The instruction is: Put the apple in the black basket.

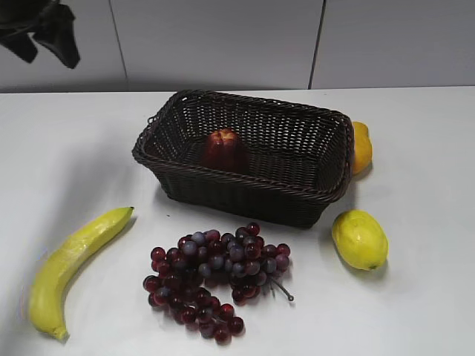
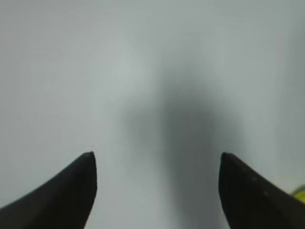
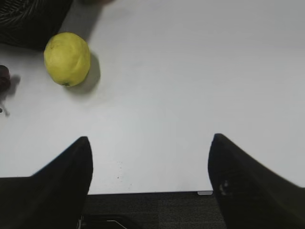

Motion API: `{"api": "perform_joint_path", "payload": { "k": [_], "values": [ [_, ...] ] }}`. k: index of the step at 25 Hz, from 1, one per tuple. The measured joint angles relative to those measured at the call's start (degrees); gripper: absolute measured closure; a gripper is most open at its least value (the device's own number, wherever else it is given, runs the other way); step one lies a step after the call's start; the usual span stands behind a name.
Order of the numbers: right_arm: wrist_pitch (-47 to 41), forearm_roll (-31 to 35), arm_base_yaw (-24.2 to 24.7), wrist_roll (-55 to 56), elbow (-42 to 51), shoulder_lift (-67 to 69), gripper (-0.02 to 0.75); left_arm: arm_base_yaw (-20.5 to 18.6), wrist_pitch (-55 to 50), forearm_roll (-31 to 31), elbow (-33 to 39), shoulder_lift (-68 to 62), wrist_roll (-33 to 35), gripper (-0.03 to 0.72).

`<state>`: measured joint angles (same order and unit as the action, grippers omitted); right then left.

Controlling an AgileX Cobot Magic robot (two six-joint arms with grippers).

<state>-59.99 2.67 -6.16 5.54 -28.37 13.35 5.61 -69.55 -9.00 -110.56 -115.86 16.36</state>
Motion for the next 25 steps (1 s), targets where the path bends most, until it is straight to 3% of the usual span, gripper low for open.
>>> {"api": "perform_joint_path", "payload": {
  "k": [3,7,18,25],
  "values": [
    [0.0,0.0,0.0,0.0,0.0,0.0,0.165,-3.9,0.0,1.2,2.4,0.4,-0.5,0.098],
    [0.0,0.0,0.0,0.0,0.0,0.0,0.165,-6.3,0.0,5.2,9.5,3.1,-2.4,0.098],
    [0.0,0.0,0.0,0.0,0.0,0.0,0.165,-6.7,0.2,7.4,44.2,25.4,-3.2,0.098],
    [0.0,0.0,0.0,0.0,0.0,0.0,0.165,-6.7,7.5,7.6,66.8,42.7,-3.2,0.098]
  ]
}}
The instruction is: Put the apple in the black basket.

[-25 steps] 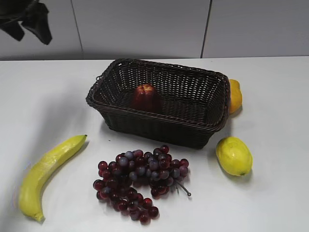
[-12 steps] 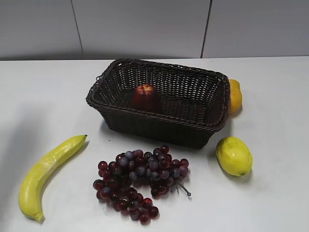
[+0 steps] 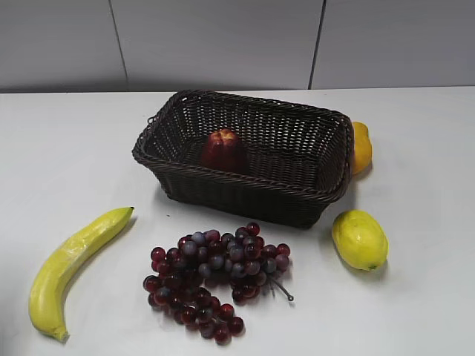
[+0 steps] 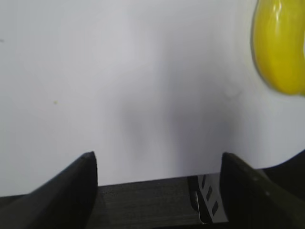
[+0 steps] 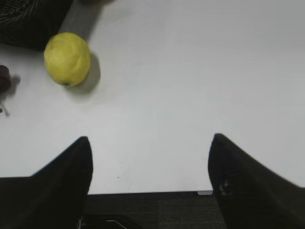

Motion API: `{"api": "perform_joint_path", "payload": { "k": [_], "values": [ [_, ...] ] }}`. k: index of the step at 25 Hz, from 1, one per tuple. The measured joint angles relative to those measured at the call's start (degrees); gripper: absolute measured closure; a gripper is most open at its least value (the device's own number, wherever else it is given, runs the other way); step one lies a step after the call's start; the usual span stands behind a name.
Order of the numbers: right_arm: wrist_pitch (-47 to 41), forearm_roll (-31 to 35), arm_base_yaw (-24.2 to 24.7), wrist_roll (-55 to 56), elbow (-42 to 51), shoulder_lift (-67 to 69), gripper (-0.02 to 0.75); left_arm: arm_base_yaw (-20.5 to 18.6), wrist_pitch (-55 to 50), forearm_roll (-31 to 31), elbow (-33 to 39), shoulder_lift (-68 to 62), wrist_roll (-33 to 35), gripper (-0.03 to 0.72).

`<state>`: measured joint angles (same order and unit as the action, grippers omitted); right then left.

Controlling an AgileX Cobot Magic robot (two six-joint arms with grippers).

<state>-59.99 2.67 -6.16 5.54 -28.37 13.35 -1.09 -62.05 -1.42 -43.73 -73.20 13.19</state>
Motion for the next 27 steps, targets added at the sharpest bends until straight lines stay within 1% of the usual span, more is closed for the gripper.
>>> {"api": "perform_joint_path", "payload": {
  "k": [2,5,9,11,14,23,27],
  "values": [
    [0.0,0.0,0.0,0.0,0.0,0.0,0.165,0.0,0.6,0.0,4.7,4.2,0.0,0.098],
    [0.0,0.0,0.0,0.0,0.0,0.0,0.165,0.0,0.7,0.0,10.5,10.5,-1.9,0.104],
    [0.0,0.0,0.0,0.0,0.0,0.0,0.165,0.0,1.6,0.0,16.0,20.1,-4.2,0.147],
    [0.0,0.0,0.0,0.0,0.0,0.0,0.165,0.0,1.6,0.1,16.2,24.6,-4.9,0.168],
    [0.0,0.0,0.0,0.0,0.0,0.0,0.165,0.0,1.8,0.8,16.3,32.7,-5.9,0.179],
    [0.0,0.0,0.0,0.0,0.0,0.0,0.165,0.0,1.6,1.4,16.6,58.3,-6.3,0.181],
    [0.0,0.0,0.0,0.0,0.0,0.0,0.165,0.0,1.6,1.4,16.6,66.1,-6.3,0.181]
  ]
}}
